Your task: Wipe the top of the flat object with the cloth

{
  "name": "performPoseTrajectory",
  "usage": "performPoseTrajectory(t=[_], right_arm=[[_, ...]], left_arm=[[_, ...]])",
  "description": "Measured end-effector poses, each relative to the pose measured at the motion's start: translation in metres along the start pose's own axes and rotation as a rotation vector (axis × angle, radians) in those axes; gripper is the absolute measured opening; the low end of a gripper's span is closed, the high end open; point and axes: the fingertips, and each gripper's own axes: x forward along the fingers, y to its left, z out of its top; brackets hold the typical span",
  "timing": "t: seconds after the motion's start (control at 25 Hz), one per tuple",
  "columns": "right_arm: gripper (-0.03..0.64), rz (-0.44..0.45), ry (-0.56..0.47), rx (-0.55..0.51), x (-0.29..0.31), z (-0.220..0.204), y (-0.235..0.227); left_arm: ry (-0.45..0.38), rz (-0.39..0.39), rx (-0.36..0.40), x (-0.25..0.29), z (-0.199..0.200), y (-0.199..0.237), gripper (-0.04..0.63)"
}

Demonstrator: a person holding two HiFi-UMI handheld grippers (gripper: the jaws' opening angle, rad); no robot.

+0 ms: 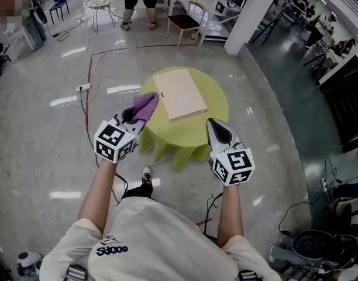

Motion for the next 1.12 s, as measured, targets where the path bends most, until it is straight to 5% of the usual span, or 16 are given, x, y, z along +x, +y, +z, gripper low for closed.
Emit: performPoseTrajectory(t=[0.48,0.8,1.12], right_arm=[[0.008,-0.012,-0.017,0.084,0.119,0.012,-0.062],[0.009,-0.089,0.009,0.103,0.166,-0.008,-0.096],[0.009,-0.069,0.069,0.221,0.196,-0.022,-0.153]], left_arm=[[0.015,-0.042,-0.031,0.105,-0.003,0.100,0.064],[0.038,-0.079,-0.051,0.160,-0.011,0.131,0.064],[0.138,-0.081,-0.080,0.224,-0.025,0.150,0.064]])
